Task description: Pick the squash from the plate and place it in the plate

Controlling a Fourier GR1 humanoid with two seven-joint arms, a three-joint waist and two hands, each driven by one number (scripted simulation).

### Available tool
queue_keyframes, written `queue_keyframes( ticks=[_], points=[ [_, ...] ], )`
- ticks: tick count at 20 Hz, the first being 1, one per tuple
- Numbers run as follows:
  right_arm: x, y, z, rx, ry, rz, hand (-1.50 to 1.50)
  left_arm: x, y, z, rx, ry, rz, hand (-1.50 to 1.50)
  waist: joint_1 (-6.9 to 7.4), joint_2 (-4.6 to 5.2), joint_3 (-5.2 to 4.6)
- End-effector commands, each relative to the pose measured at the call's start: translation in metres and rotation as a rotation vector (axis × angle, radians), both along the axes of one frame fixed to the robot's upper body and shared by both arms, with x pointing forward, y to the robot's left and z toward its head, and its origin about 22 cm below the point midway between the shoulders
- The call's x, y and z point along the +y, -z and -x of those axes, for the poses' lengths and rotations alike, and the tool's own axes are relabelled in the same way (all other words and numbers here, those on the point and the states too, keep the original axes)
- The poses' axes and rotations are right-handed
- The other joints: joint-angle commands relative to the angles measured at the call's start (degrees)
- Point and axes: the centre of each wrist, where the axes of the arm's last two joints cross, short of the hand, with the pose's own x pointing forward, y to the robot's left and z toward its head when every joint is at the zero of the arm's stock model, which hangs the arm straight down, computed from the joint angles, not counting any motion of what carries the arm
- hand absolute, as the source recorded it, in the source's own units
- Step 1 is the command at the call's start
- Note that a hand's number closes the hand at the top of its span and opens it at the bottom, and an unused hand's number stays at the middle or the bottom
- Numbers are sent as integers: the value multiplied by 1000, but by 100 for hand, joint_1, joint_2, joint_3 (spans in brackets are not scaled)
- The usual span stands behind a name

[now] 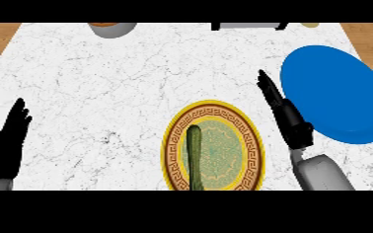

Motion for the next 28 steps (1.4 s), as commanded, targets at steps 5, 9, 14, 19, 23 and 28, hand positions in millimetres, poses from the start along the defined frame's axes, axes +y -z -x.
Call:
queue_keyframes(
  ticks=[5,9,14,19,23,28],
  points=[
    [86,-31,12,-46,-465,-553,150,-51,6,-19,-15,154,71,0,-26,-75,30],
    [11,-80,-16,-496,-269,312,150,-63,24,-8,47,168,136,0,-324,-277,-59],
    [76,30,53,-166,-76,-388,150,-101,22,-18,2,231,189,0,-107,-14,49],
    [55,67,74,-278,-367,-588,-150,-94,22,-25,18,237,158,0,34,-62,25],
    [38,74,43,-351,-474,-225,-150,-110,22,-26,24,266,171,0,114,-79,16],
    [31,29,25,-385,-402,103,-150,-117,28,-20,29,240,173,0,56,-113,2]
  ],
)
